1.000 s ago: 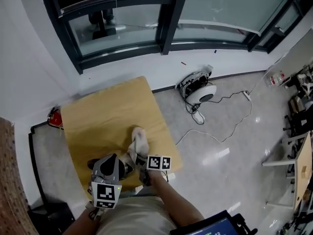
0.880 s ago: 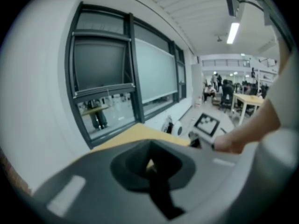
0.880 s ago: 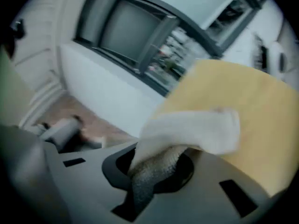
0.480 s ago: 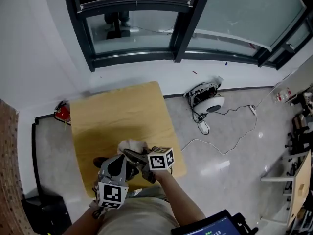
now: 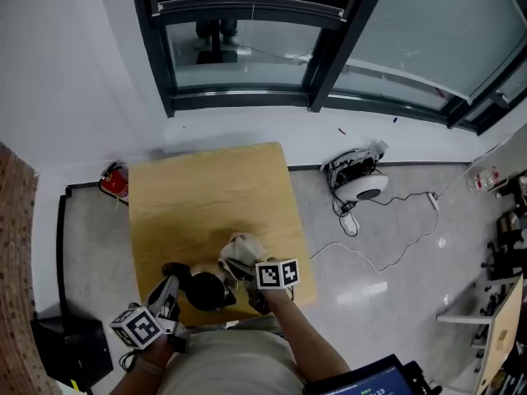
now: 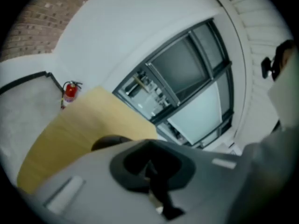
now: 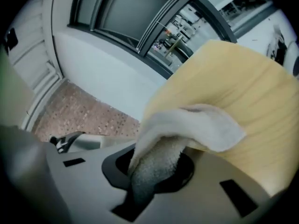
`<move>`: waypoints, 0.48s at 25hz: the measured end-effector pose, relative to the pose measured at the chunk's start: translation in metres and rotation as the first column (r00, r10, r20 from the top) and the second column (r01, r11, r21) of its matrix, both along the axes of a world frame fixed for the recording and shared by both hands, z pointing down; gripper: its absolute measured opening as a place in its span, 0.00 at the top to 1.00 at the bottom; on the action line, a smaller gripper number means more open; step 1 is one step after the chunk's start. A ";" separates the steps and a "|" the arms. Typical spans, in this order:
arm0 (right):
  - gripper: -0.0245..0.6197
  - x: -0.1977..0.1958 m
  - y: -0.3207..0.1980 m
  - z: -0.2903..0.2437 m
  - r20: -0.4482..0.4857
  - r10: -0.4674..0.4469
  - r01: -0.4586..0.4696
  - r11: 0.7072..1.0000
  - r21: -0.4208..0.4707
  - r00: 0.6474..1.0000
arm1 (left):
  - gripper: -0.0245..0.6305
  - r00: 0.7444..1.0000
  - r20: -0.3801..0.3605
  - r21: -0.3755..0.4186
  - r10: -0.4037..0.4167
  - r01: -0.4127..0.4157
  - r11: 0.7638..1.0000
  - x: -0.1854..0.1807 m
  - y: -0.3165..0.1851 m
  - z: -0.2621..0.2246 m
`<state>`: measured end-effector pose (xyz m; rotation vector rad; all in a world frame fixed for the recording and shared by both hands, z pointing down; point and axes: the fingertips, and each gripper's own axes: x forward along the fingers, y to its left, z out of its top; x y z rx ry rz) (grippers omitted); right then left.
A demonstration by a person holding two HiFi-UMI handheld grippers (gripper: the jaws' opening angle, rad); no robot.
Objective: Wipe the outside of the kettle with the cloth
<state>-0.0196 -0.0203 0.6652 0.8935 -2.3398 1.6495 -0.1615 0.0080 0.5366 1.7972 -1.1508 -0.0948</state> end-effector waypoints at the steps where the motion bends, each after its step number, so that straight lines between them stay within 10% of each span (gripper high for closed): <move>1: 0.88 0.001 0.010 -0.007 0.042 -0.010 0.011 1.000 -0.013 0.999 | 0.98 1.000 -0.001 0.037 0.001 -0.001 0.999 0.003 -0.008 -0.002; 6: 0.88 -0.005 0.081 -0.038 0.122 -0.192 0.194 0.981 -0.008 0.974 | 0.97 0.975 0.184 0.209 0.123 -0.161 0.964 0.022 -0.058 -0.004; 9: 0.88 -0.006 0.093 -0.054 0.097 -0.246 0.242 0.969 0.052 0.964 | 0.97 0.966 0.115 0.242 0.231 -0.253 0.937 0.037 -0.076 -0.023; 12: 0.88 -0.015 0.076 -0.109 0.301 -0.183 0.140 0.978 0.157 0.936 | 0.97 0.913 0.083 0.209 0.399 -0.408 0.889 0.056 -0.049 -0.049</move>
